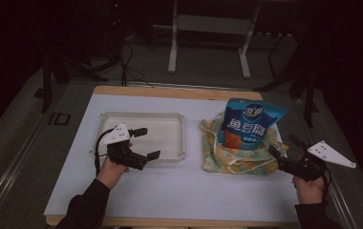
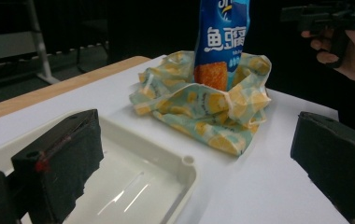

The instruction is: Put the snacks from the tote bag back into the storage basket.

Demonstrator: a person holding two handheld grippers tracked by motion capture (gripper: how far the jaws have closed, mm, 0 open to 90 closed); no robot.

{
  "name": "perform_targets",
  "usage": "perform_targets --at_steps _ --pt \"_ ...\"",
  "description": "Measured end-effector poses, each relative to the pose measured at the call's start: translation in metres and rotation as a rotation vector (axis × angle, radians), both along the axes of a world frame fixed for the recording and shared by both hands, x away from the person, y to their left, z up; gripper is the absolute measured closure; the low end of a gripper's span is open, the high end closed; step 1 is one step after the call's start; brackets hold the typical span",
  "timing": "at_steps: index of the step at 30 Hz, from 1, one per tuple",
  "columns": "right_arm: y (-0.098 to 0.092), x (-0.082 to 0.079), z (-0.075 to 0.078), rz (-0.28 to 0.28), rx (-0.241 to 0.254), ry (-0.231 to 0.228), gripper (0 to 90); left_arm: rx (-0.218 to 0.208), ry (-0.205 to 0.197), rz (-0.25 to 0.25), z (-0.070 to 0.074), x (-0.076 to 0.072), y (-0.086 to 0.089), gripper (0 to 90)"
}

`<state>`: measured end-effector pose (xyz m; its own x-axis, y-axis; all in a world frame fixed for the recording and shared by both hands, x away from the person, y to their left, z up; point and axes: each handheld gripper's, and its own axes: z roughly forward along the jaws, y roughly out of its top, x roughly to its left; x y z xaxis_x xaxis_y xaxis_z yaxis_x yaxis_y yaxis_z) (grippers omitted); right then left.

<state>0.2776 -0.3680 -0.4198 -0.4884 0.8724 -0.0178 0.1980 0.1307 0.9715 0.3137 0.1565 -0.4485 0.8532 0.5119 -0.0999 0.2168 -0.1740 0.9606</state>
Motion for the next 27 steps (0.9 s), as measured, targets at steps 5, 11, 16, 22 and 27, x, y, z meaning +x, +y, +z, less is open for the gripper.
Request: perform_targets --at_steps 5,11,16,22,27 --pt "0.001 0.007 0.006 0.01 -0.002 -0.01 12.4 -0.017 0.005 -0.038 0.004 0.008 -0.019 2.8" --pt "0.003 0.013 0.006 0.024 -0.002 -0.005 12.4 0.003 0.011 -0.072 0.007 0.018 -0.038 2.8" --pt "0.004 0.02 0.008 0.035 0.002 0.014 12.3 0.011 0.014 -0.108 0.009 0.03 -0.064 2.8" --pt "0.006 0.026 0.007 -0.002 -0.008 0.011 12.3 0.039 0.014 -0.147 0.011 0.041 -0.092 2.8" --pt "0.006 0.033 0.005 -0.002 -0.01 0.017 13.0 0.057 0.027 -0.185 0.009 0.054 -0.118 2.8"
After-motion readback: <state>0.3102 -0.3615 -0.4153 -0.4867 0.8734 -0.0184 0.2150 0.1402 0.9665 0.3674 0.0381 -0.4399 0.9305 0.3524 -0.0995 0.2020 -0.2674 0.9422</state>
